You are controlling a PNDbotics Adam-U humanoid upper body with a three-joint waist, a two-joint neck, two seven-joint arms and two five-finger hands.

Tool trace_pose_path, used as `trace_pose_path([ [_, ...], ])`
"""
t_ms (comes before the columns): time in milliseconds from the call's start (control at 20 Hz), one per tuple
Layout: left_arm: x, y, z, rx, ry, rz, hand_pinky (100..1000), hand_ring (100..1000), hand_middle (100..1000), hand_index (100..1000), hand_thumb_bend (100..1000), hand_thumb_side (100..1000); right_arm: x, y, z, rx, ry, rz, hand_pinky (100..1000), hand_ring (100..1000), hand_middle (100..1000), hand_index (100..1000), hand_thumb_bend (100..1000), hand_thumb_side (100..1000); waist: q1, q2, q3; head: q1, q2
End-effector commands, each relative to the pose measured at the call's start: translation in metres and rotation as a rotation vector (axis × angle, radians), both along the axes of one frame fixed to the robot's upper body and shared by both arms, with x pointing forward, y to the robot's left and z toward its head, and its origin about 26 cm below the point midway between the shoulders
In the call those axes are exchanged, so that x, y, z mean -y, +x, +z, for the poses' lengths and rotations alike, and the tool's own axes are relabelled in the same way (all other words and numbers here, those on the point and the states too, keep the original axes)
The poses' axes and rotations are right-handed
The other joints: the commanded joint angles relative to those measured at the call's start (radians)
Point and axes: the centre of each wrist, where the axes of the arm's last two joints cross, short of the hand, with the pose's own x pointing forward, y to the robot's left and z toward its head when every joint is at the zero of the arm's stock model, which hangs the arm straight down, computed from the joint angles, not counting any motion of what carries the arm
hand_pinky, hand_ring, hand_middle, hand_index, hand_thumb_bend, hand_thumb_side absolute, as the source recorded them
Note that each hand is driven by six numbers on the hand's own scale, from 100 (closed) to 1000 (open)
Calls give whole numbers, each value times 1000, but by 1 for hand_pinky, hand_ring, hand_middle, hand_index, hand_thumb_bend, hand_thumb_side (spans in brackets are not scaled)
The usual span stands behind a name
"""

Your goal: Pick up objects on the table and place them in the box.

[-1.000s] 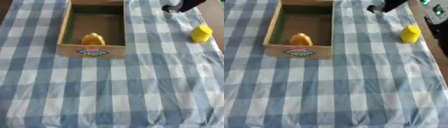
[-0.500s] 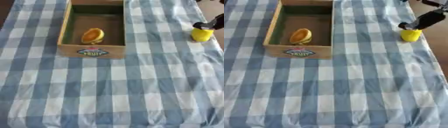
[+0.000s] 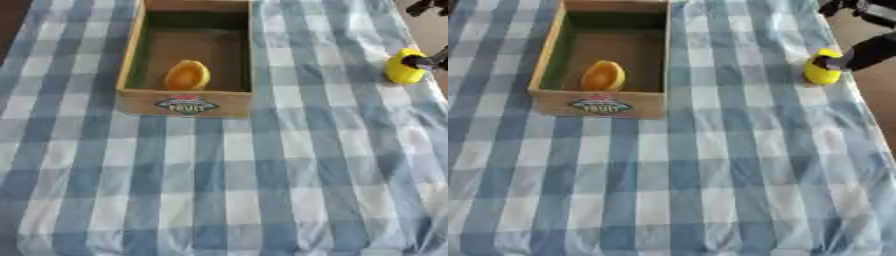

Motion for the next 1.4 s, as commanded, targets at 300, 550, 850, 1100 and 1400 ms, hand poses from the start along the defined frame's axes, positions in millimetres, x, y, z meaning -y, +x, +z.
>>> trace_pose_path([
  [300,-3,-3,7,21,22,6,742,775,713,744,134,480,28,-2,4,-17,-27,-96,884,972,845,927,428,353,2,-15,0,1,-12],
  [550,-2,-3,7,20,19,4,742,775,714,744,132,481,35,2,-6,-48,-17,-109,883,972,844,927,427,359,3,-13,1,-2,-12],
  [850,-2,-2,6,19,14,1,743,776,715,745,130,484,34,10,-15,-69,3,-106,881,970,837,925,419,364,5,-11,5,-3,-14],
  [1100,-1,-2,6,20,10,-1,743,777,716,744,127,487,36,17,-23,-81,14,-126,878,967,834,923,422,363,7,-6,9,-3,-16],
  [1400,0,-2,6,20,4,-4,743,778,716,744,122,491,41,23,-36,-110,6,-162,879,964,833,926,450,350,8,2,12,-2,-16],
])
